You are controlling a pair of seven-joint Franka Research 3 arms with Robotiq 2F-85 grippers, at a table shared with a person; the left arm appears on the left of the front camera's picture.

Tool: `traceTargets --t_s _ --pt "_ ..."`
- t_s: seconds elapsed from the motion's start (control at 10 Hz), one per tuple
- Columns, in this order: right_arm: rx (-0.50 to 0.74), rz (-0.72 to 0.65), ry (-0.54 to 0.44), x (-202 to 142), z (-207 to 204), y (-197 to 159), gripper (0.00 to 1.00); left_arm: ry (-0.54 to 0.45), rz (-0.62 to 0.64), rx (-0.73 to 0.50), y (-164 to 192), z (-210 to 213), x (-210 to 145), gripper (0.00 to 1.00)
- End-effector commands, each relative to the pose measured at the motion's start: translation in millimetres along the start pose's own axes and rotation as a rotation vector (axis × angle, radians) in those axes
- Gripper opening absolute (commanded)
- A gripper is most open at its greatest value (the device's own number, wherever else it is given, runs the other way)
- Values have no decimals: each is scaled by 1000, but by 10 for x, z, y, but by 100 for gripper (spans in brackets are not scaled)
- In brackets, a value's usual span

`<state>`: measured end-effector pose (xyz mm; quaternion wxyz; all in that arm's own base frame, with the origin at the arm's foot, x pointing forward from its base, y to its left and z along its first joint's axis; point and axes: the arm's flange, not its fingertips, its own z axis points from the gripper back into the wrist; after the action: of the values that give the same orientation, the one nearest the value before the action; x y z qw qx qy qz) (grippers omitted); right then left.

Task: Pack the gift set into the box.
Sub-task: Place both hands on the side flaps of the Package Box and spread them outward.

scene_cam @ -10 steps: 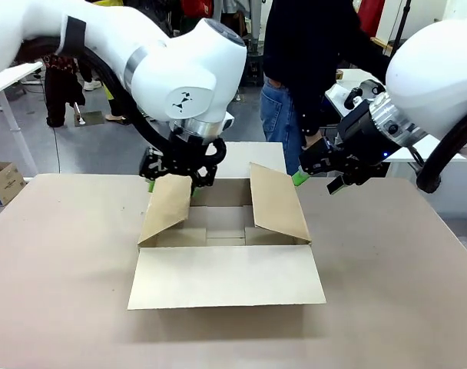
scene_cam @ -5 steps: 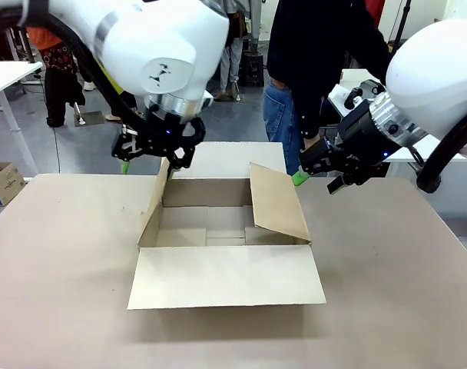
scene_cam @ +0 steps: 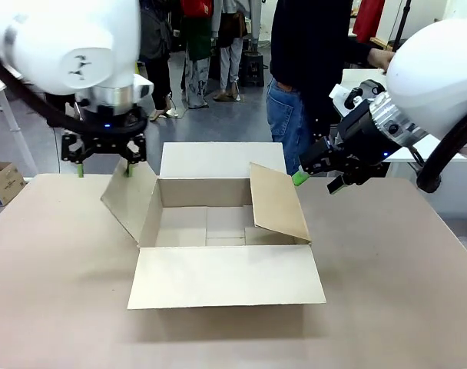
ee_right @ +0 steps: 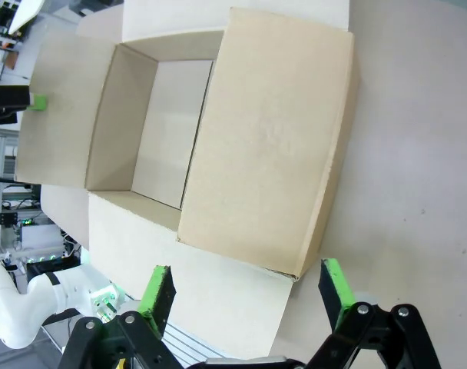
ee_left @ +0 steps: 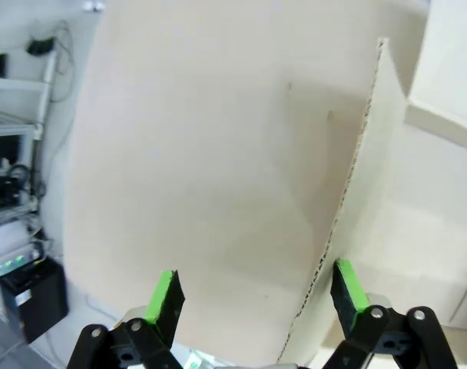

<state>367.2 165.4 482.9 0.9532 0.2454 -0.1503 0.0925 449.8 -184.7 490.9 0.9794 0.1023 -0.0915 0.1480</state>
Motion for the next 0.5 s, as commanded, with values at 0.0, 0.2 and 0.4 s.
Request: traceTargets --t_s 0.0,0.2,0.4 --pt "4 5 5 0 9 17 100 59 -18 -119 389 -193 -19 100" --pt "4 5 5 0 9 17 100 130 -73 -295 688 -533 53 100" --pt "4 5 5 0 9 17 100 228 -121 -438 931 -978 90 100"
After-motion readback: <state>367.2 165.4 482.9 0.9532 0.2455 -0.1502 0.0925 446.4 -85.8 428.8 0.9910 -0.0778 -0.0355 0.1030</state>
